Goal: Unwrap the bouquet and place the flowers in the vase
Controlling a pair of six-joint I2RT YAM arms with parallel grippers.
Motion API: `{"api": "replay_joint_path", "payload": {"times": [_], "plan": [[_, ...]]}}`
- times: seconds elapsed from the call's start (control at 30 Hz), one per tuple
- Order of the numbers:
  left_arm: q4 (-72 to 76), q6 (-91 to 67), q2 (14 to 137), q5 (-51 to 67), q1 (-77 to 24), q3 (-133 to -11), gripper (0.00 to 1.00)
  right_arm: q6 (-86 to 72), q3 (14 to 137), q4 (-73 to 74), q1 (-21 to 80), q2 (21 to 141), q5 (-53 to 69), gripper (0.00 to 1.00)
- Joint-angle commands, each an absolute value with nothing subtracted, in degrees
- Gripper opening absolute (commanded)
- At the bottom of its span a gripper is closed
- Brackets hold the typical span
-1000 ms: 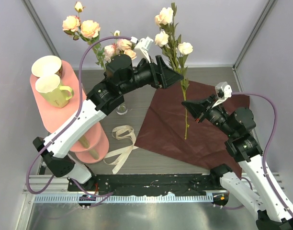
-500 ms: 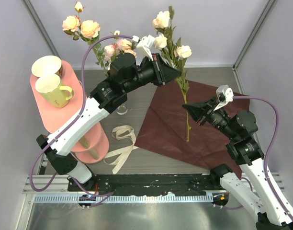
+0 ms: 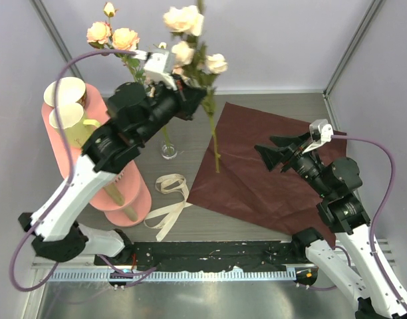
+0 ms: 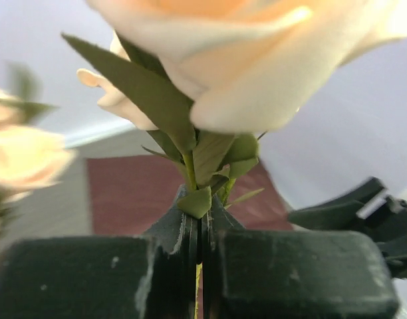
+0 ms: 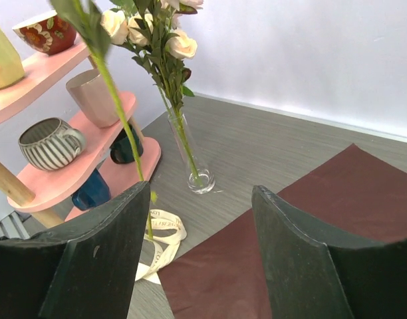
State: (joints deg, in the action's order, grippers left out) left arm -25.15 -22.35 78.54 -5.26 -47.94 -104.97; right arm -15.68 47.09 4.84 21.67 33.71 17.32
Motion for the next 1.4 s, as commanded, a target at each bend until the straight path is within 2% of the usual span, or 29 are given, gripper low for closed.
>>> {"api": "replay_joint_path", "payload": {"times": [0.0,0.03,0.13,0.23,0.37,0.5,1.37], "plan": [[-25.1,-10.0,69.8,-27.0,-47.6,-101.3,0.0,-17.2,48.2,1.8,21.8,34.4,15.2,0.68],[-22.3,-8.5,69.1,-33.1,-47.5,-99.2,0.0,-17.4,48.2,1.8,21.8,35.4,15.5,0.68],[-16.5,-3.9,66.8,-41.3,-46.1,-96.1,0.0,-18.3,48.1,1.2,21.8,36.4,15.6,0.68],[-14.4,-3.8,66.5,-43.2,-41.3,-95.8,0.0,-18.5,48.1,1.0,21.8,36.7,15.3,0.68],[-8.4,-5.1,65.3,-43.4,-32.8,-92.3,0.0,-18.1,48.3,1.8,21.8,36.4,14.6,0.68],[1.6,-4.7,64.1,-41.8,-29.5,-87.9,0.0,-17.7,48.2,2.4,21.9,36.3,14.3,0.68],[15.2,-3.2,65.8,-31.9,-28.7,-78.5,0.0,-16.9,48.3,1.8,21.9,37.6,14.5,0.68]]}}
